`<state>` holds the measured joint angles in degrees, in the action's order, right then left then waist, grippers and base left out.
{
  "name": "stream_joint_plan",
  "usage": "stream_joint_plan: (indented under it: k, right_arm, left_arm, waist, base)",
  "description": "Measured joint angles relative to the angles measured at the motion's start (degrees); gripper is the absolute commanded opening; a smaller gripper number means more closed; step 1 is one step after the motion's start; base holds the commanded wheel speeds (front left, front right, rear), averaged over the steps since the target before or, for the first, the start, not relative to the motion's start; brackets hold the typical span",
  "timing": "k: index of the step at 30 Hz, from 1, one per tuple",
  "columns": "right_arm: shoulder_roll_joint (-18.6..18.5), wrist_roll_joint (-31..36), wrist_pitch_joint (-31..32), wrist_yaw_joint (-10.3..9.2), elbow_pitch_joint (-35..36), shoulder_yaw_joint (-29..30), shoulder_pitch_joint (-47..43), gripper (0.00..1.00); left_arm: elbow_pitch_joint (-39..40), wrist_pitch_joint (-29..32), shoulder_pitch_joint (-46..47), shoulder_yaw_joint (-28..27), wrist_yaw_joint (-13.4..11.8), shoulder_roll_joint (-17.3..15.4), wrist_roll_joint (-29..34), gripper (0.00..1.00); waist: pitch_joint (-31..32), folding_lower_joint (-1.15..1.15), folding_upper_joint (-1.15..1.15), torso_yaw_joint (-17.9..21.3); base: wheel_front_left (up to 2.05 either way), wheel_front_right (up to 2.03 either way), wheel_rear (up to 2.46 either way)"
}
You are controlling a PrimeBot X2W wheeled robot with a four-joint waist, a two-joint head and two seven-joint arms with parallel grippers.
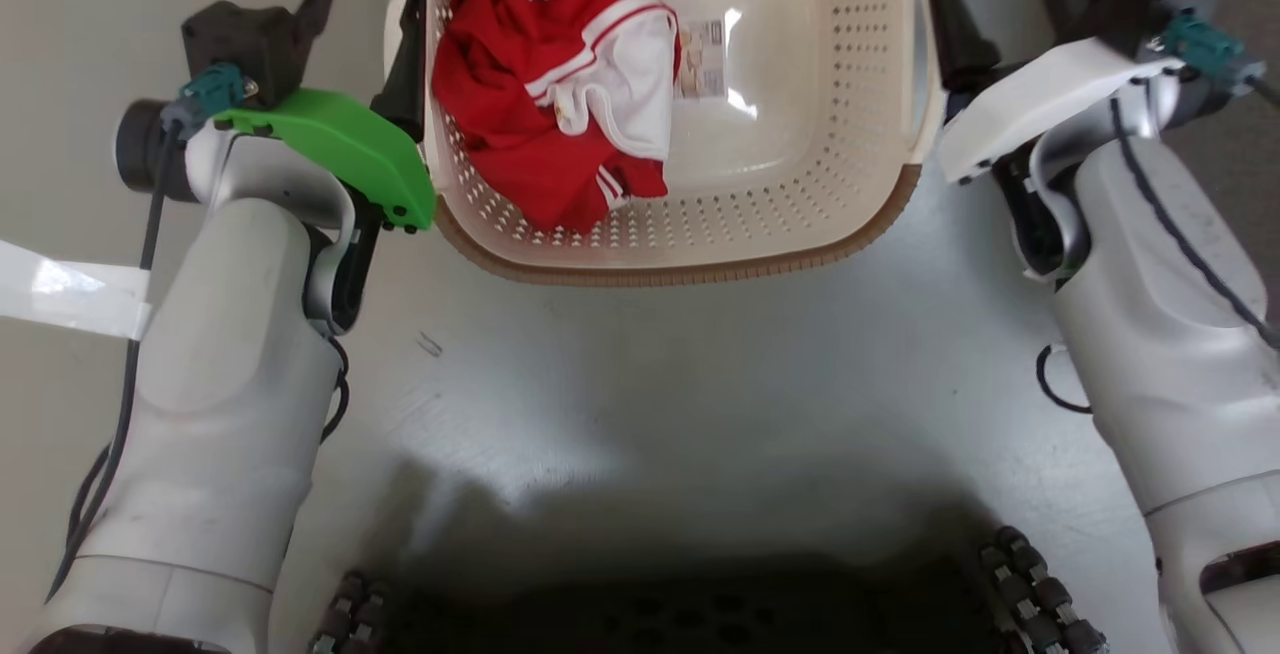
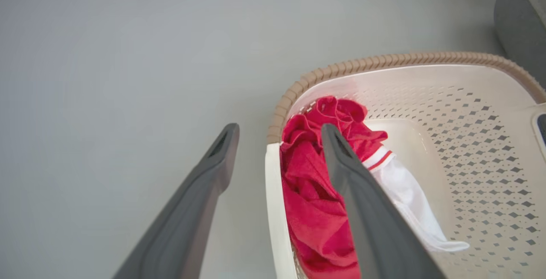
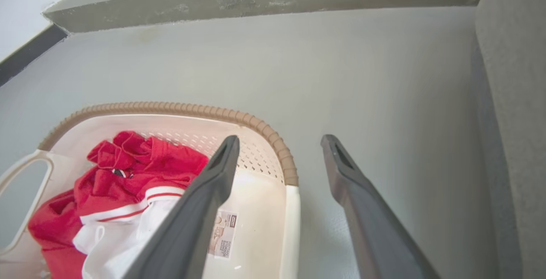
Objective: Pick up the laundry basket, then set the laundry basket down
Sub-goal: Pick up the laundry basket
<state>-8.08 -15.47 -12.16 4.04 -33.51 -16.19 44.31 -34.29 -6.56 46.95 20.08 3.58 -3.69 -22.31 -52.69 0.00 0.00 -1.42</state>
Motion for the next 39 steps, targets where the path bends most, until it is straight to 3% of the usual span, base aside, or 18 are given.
stream_joint_plan:
  k: [17,18,19,20,39]
  right_arm:
    - [2.0,0.47,-0.43,1.0,-9.44,-2.49,1.98,1.0]
    - [2.08,0.46,-0.43,1.02,-9.79,-2.55,2.42,0.94]
    - [2.13,0.46,-0.49,1.25,-10.16,-2.59,2.81,0.0]
    - [2.25,0.33,-0.49,1.48,-10.69,-2.61,3.17,0.0]
    - [3.2,-1.32,-1.25,1.65,-17.47,-3.26,5.71,0.0]
  left_arm:
    - [-11.67,1.66,3.66,2.02,2.46,1.13,-2.25,1.0]
    - [-11.95,1.65,4.27,2.04,2.47,1.19,-2.25,1.0]
    - [-12.36,1.53,4.85,2.07,2.57,1.24,-2.25,0.26]
    - [-12.81,1.46,5.31,2.09,2.82,1.26,-2.32,0.0]
    - [-19.8,-1.65,7.67,3.92,3.04,2.86,-4.75,0.0]
  waist:
    - [-5.24,0.0,0.0,0.14]
    - [-5.42,0.0,0.0,0.12]
    - [-5.56,0.0,0.0,0.09]
    - [-5.65,0.0,0.0,0.07]
    - [-4.29,0.0,0.0,0.0]
  base:
    - [0.0,0.0,0.0]
    - [0.0,0.0,0.0]
    - [0.0,0.0,0.0]
    - [0.0,0.0,0.0]
    - [0.0,0.0,0.0]
